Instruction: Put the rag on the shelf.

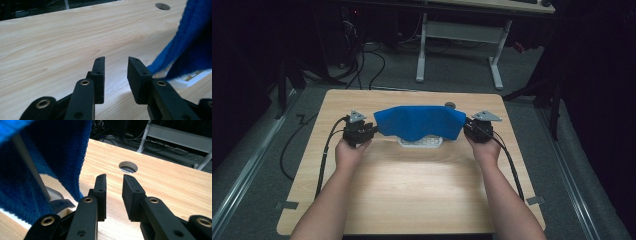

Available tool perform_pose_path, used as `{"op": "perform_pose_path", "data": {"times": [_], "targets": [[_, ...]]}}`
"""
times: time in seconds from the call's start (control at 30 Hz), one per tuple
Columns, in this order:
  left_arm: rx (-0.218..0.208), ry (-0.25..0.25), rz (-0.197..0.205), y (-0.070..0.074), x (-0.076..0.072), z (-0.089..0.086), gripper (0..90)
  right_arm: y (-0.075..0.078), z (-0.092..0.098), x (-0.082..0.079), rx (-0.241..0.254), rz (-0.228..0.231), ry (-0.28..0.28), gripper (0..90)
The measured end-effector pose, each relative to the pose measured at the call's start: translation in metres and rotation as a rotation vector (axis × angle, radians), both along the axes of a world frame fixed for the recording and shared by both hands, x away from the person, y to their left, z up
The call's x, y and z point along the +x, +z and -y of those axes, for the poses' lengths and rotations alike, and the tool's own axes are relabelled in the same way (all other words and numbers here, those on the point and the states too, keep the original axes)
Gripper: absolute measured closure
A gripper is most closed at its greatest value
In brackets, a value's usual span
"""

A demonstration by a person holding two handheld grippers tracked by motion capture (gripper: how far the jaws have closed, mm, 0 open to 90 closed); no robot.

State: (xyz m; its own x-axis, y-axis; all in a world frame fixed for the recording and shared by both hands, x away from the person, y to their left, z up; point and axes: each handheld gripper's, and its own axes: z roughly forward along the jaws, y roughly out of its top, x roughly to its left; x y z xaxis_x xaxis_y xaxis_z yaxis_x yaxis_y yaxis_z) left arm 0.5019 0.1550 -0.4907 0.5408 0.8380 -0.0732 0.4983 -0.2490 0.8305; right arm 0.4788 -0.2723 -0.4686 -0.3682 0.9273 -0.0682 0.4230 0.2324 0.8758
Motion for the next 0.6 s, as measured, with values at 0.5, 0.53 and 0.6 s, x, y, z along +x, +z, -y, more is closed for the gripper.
{"op": "perform_pose_path", "data": {"times": [0.5, 0.53, 0.6], "targets": [[-0.013, 0.033, 0.004, 0.001, -0.01, -0.014, 66.7, 0.001, 0.009, -0.01, -0.004, 0.001, -0.026, 73.4], [-0.013, 0.032, 0.003, 0.001, -0.011, -0.014, 66.7, 0.001, 0.01, -0.011, -0.006, 0.0, -0.024, 73.2], [-0.011, 0.031, 0.01, 0.002, -0.013, -0.015, 66.7, 0.001, 0.012, -0.013, -0.002, -0.001, -0.029, 73.0]]}}
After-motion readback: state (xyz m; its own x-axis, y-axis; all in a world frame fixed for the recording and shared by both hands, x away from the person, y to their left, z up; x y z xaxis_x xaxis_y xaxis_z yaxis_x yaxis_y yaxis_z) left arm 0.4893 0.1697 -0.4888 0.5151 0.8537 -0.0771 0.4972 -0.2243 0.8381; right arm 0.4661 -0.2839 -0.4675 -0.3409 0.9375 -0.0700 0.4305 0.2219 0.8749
